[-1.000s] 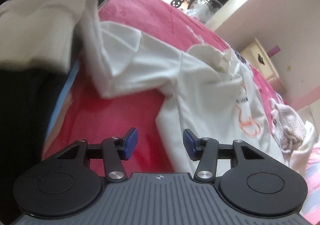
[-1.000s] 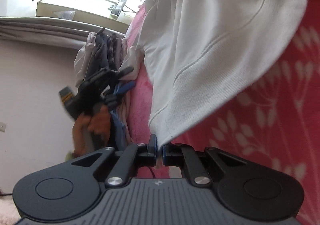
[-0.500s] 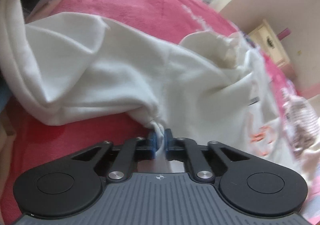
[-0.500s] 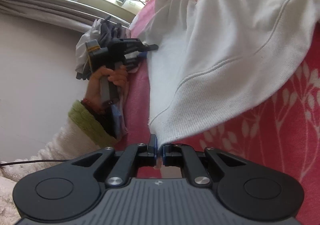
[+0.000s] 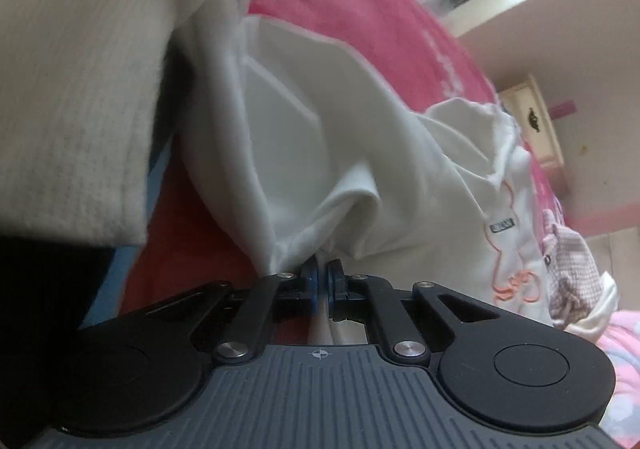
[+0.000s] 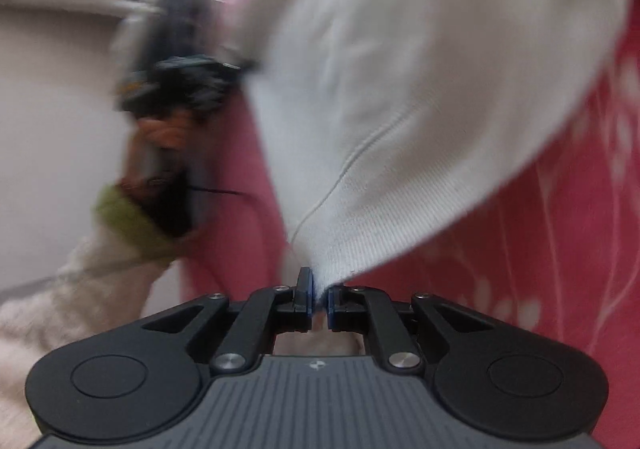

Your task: Fold clothes

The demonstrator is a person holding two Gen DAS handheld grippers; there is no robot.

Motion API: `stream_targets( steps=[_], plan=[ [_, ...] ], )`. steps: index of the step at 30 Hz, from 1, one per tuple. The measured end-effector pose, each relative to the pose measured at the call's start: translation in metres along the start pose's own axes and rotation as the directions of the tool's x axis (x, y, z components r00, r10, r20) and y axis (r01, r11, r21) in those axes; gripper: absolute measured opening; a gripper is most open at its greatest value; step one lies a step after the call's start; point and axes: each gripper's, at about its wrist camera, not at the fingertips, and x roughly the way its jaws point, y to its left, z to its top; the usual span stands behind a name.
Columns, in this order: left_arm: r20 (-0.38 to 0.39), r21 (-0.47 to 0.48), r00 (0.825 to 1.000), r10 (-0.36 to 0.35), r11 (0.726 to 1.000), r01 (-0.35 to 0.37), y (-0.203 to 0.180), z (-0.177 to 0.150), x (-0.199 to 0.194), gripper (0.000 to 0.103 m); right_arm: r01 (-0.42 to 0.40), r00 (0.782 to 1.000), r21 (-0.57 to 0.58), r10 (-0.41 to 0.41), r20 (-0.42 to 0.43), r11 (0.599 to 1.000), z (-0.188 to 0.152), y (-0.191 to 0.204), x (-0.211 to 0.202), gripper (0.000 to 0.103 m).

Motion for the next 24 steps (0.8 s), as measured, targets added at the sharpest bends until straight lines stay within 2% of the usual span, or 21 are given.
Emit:
stream_targets(
  steps=[2,4,6,10,14,19,24],
  plan=[
    [0.008,0.070,1.000,0.024,0.997,-0.024,-0.012,0.000,-0.005,0.005,-0.030,0.999,0.042,0.029,0.016,0.999,-0.003,-0.004,-0.002,0.011],
    [0.001,0.107,0.999,0.043,0.993,-0.043,-0.017,0.002,-0.006,0.009,-0.064,0.997,0.085,0.060,0.046,0.994,-0.007,-0.008,-0.006,0.018],
    [-0.002,0.110,0.999,0.043,0.993,-0.043,-0.017,0.005,-0.007,0.011,-0.097,0.993,0.134,0.085,0.087,0.986,-0.011,-0.014,-0.011,0.021],
    [0.002,0.098,0.999,0.047,0.994,-0.047,-0.017,0.007,-0.003,0.012,-0.166,0.977,0.226,0.129,0.171,0.960,-0.021,-0.025,-0.021,0.022],
    [0.010,0.093,0.998,0.057,0.994,-0.058,-0.018,0.004,-0.003,0.013,-0.234,0.960,0.339,0.162,0.228,0.911,-0.024,-0.038,-0.016,0.021],
    [0.009,0.121,0.997,0.076,0.990,-0.077,-0.020,0.003,-0.009,0.013,-0.242,0.957,0.356,0.163,0.239,0.903,-0.017,-0.033,-0.003,0.021],
    [-0.046,0.167,0.994,0.101,0.982,-0.092,-0.027,-0.001,-0.005,0.015,-0.248,0.955,0.368,0.163,0.247,0.896,-0.010,-0.027,0.009,0.019]
  ],
)
